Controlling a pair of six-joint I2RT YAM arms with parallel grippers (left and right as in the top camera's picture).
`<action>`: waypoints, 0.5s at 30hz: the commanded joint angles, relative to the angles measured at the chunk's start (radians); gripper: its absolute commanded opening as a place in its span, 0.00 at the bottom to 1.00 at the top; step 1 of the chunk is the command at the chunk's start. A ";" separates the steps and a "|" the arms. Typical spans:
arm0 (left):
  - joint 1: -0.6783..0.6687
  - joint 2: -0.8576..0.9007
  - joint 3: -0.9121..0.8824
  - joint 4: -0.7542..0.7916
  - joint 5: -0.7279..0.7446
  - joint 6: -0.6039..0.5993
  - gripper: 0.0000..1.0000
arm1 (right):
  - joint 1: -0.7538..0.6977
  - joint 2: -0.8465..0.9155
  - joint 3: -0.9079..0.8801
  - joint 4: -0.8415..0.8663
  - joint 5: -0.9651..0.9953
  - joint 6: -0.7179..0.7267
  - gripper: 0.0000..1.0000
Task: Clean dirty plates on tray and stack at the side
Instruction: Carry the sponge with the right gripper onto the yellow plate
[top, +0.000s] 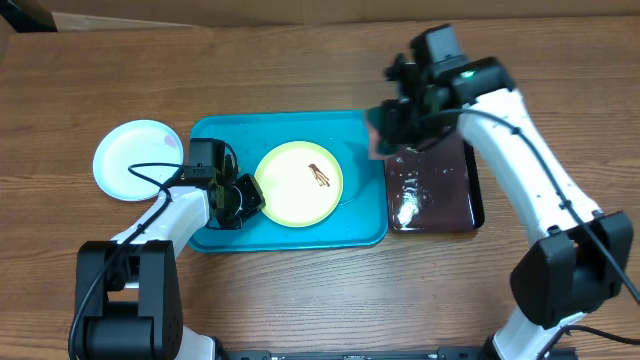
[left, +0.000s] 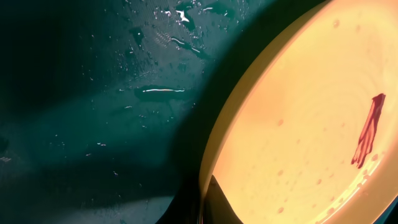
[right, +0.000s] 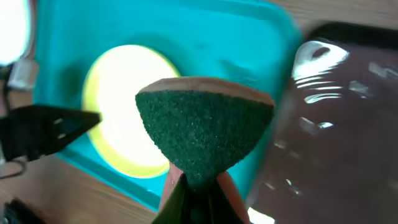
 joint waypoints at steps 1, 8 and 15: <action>-0.007 0.017 -0.003 0.001 0.000 -0.005 0.04 | 0.120 -0.020 0.015 0.039 0.108 -0.008 0.04; -0.007 0.017 -0.003 0.001 0.000 -0.005 0.04 | 0.343 0.032 0.003 0.117 0.605 -0.005 0.04; -0.007 0.017 -0.003 0.001 0.005 -0.005 0.04 | 0.438 0.156 0.003 0.157 0.755 -0.005 0.04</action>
